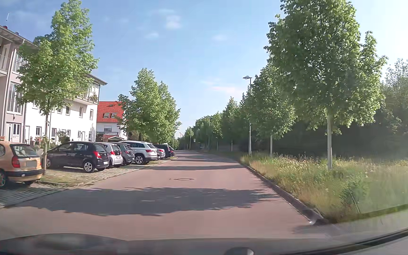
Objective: Follow the waypoints while adhering to traffic rules and regulations
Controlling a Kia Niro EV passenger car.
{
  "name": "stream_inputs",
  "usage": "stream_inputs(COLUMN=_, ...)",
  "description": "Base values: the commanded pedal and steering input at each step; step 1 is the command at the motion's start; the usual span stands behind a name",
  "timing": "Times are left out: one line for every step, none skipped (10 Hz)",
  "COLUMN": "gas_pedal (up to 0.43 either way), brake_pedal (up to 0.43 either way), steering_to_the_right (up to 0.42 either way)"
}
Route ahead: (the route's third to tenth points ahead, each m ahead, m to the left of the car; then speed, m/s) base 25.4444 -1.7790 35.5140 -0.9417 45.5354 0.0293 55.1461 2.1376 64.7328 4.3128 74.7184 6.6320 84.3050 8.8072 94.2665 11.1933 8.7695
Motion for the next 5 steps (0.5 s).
stream_inputs(gas_pedal=0.098, brake_pedal=0.000, steering_to_the_right=0.005)
stream_inputs(gas_pedal=0.087, brake_pedal=0.000, steering_to_the_right=0.005)
stream_inputs(gas_pedal=0.087, brake_pedal=0.000, steering_to_the_right=0.005)
stream_inputs(gas_pedal=0.087, brake_pedal=0.000, steering_to_the_right=0.005)
stream_inputs(gas_pedal=0.087, brake_pedal=0.000, steering_to_the_right=0.005)
